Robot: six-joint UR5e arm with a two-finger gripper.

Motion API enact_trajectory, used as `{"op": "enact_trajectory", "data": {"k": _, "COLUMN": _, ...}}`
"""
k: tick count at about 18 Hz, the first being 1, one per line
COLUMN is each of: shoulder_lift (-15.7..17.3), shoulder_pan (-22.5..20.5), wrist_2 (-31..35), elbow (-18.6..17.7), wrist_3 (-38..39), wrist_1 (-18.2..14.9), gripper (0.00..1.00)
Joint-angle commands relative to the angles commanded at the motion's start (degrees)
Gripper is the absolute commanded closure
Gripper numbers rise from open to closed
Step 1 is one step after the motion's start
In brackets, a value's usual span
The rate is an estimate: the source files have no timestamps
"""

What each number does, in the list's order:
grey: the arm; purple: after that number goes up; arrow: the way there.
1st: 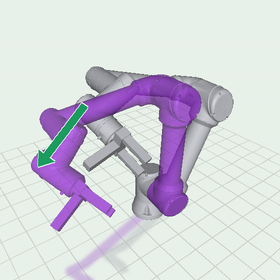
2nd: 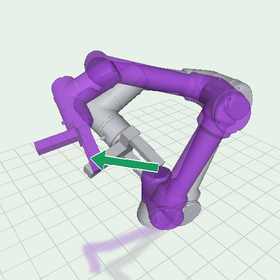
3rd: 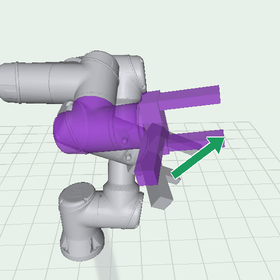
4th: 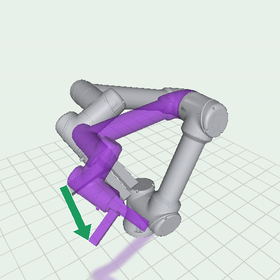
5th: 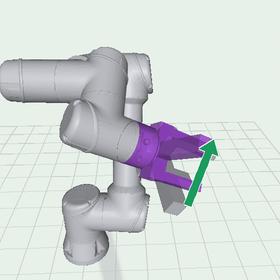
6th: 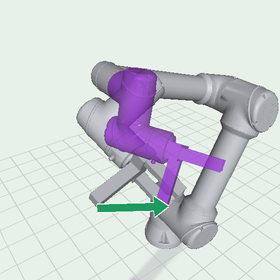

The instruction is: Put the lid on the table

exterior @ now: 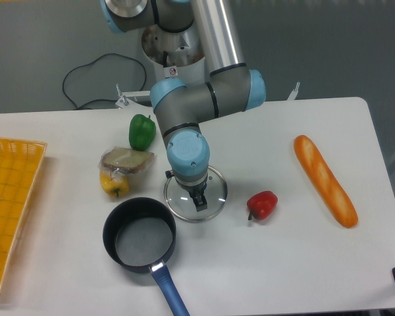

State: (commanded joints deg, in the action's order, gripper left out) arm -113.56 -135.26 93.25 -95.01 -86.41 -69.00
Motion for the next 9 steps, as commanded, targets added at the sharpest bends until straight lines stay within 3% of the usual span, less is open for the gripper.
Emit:
{"op": "enact_trajectory", "data": {"k": 3, "shoulder_lift": -0.17, "shoulder_pan": 1.67, "wrist_2": 0.0, "elbow": 2.55, "wrist_3": 3.0, "wrist_1": 0.09, "gripper": 0.0}}
{"op": "enact_trajectory", "data": {"k": 9, "shoulder_lift": -0.35, "shoulder_pan": 2.2, "wrist_2": 0.09, "elbow": 2.64, "wrist_3": 3.53, "wrist_1": 0.09, "gripper": 0.0}}
